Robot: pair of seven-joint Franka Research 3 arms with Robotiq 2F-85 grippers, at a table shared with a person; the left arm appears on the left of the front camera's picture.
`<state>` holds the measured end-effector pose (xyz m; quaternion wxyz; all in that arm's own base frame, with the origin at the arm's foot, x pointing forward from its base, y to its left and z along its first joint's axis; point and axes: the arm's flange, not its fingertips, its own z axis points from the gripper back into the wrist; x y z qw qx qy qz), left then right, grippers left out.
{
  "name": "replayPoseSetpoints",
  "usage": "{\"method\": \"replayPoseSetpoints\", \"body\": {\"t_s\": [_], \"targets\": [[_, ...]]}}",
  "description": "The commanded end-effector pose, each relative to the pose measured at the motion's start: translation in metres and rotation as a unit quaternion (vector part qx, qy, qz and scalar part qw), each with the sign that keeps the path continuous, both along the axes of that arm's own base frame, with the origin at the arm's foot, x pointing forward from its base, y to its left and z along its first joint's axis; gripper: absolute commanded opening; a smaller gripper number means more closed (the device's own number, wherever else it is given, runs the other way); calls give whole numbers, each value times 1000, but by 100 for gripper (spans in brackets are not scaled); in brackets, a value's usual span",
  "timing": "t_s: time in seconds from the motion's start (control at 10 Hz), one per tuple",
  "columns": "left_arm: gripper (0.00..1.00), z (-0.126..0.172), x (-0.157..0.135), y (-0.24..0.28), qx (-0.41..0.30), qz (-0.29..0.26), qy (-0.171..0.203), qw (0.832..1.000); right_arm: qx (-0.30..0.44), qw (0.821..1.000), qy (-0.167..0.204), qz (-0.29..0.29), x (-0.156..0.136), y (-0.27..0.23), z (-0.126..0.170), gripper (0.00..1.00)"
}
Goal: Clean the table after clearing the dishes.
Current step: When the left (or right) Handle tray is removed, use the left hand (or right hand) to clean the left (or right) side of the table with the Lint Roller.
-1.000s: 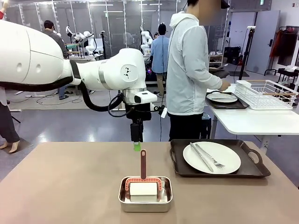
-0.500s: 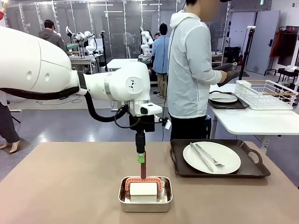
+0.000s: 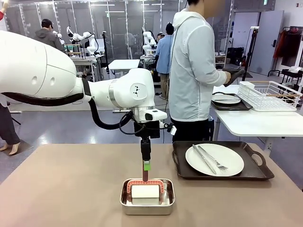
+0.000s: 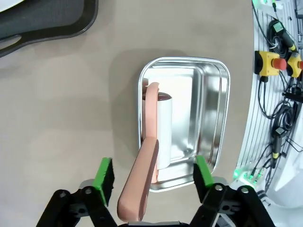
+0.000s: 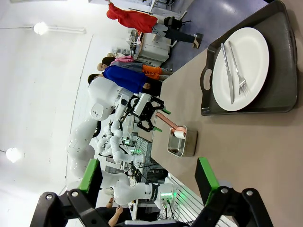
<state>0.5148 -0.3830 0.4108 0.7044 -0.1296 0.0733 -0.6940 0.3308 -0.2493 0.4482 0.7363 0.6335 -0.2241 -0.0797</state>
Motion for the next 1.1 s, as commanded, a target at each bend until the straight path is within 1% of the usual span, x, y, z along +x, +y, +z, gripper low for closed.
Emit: {"method": "replayPoseSetpoints", "body": {"t_s": [0.0, 0.1, 0.3, 0.4, 0.5, 0.9, 1.0], "targets": [[26, -4, -7, 6, -5, -13, 5, 1000, 1, 1000, -4, 1, -2, 0, 3, 100], [0, -4, -7, 5, -3, -14, 6, 1000, 1, 1000, -4, 1, -2, 0, 3, 100], [0, -4, -6, 4, 0, -16, 10, 1000, 1, 1000, -4, 1, -2, 0, 3, 100], [4, -5, -5, 5, 8, -17, 14, 1000, 1, 1000, -4, 1, -2, 0, 3, 100], [0, -4, -5, 6, 14, -17, 18, 1000, 1, 1000, -4, 1, -2, 0, 3, 100], [0, -1, -5, 4, 15, -17, 18, 1000, 1, 1000, -4, 1, -2, 0, 3, 100], [0, 7, -7, 4, 9, -14, 17, 1000, 1, 1000, -4, 1, -2, 0, 3, 100]]}}
